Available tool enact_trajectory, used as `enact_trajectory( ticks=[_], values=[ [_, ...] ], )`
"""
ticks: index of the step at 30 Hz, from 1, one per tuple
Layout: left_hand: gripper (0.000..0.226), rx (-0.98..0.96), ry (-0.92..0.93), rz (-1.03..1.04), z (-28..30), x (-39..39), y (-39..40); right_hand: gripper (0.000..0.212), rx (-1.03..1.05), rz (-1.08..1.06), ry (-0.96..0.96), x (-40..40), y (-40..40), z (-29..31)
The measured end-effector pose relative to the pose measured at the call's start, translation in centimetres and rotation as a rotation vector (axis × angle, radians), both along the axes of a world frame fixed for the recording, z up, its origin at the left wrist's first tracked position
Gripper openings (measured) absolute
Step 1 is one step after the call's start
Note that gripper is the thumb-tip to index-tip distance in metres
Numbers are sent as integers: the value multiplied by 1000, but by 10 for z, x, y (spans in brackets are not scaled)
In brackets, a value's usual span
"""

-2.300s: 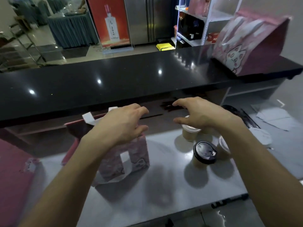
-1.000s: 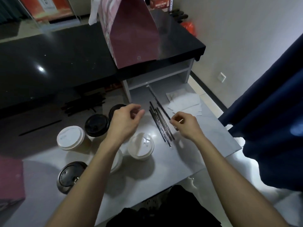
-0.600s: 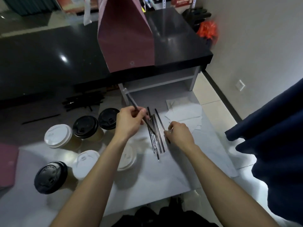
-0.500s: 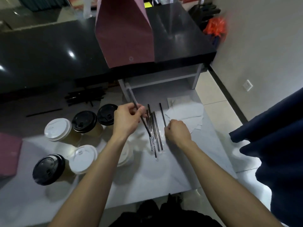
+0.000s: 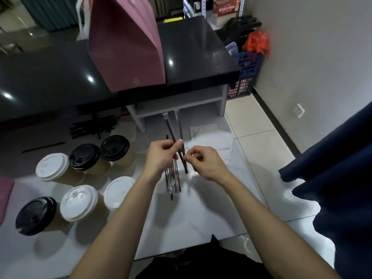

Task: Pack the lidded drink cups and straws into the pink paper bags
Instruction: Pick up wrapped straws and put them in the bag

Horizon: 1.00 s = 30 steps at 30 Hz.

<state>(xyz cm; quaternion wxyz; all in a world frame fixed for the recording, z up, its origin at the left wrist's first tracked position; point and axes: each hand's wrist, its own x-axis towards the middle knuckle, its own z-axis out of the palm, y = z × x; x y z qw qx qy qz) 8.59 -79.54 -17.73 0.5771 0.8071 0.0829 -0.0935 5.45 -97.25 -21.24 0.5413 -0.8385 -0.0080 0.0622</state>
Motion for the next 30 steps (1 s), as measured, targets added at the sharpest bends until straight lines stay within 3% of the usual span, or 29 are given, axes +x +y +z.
enact_trajectory(
  ticks=[5, 8, 12, 15, 22, 27, 28, 30],
  values=[
    [23, 83, -64, -34, -6, 3, -12, 19, 27, -32, 3, 3, -19, -13],
    [30, 75, -58, 31, -8, 5, -9, 12, -286, -204, -110, 18, -46, -26],
    [29, -274, 44, 118, -11, 4, -10, 26, -601, -96, -95, 42, -72, -38],
    [22, -328, 91, 159, -14, 6, -11, 23, -700, 23, -94, 51, -75, -42],
    [13, -146, 27, 57, -9, 9, -7, 20, -686, -18, -222, 54, -78, -34],
    [71, 140, -217, -137, -6, 12, -15, 11, -419, -9, -302, 48, -79, -3],
    [75, 194, -270, -189, -6, 15, -17, 11, -359, 24, -279, 47, -78, 4],
    [59, 236, -363, -246, -5, 21, -23, 12, -244, 55, -217, 45, -76, 12]
  ],
)
